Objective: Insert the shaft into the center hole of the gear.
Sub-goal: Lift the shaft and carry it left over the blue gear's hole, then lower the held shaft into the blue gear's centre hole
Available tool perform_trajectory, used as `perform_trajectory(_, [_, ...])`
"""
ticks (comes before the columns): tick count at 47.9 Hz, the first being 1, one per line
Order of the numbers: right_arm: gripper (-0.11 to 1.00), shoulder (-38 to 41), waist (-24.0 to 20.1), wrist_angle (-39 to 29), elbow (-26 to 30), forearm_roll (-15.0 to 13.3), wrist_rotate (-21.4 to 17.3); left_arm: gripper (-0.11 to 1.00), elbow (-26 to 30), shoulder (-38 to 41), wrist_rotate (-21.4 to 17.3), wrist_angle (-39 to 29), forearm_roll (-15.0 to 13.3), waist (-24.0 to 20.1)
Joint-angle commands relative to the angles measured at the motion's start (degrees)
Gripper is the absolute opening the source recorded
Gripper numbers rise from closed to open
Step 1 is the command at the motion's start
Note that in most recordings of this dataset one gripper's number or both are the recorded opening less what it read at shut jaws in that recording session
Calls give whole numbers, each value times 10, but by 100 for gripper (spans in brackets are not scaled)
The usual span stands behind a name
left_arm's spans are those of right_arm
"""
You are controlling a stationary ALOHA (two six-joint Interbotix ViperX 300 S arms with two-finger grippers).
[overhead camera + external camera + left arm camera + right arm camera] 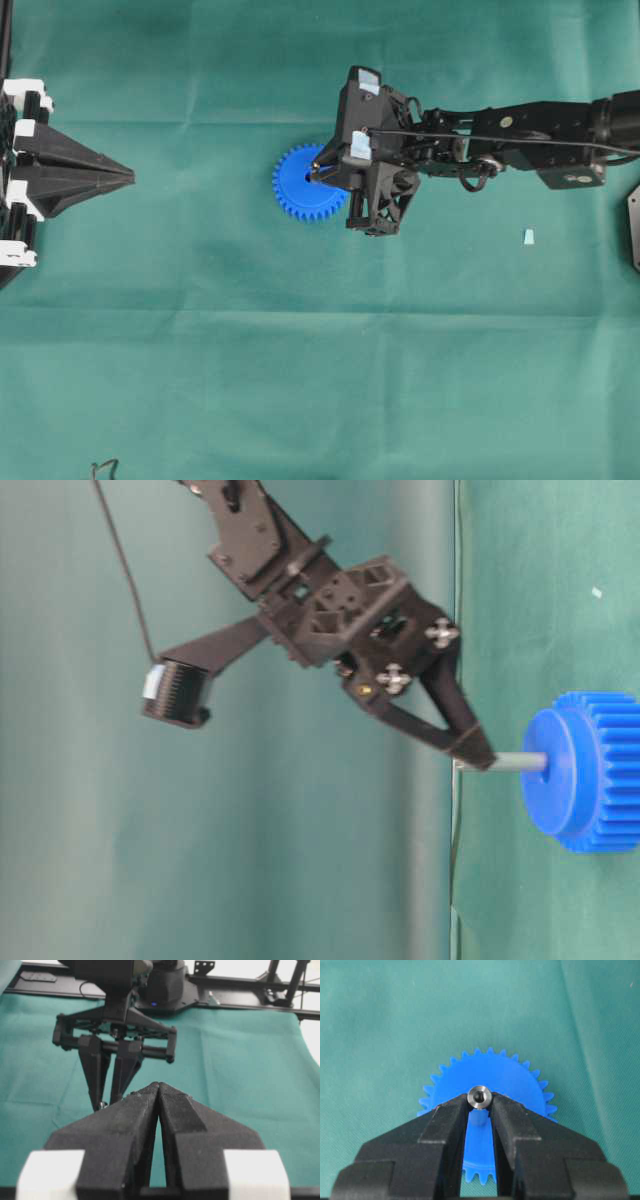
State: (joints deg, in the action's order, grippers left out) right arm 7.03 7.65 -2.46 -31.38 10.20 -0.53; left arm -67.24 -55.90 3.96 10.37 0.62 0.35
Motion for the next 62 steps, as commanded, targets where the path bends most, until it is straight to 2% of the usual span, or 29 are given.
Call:
perform_trajectory(1, [17, -3, 1, 8, 9, 2, -1, 0, 16, 3, 0, 2, 2, 0])
perform_trajectory(46, [17, -26, 1, 5, 25, -1, 2, 0, 16, 3, 8, -3, 2, 0])
perform_trajectory(62, [17, -9, 8, 12, 22, -1, 3, 0, 16, 3, 7, -3, 2, 0])
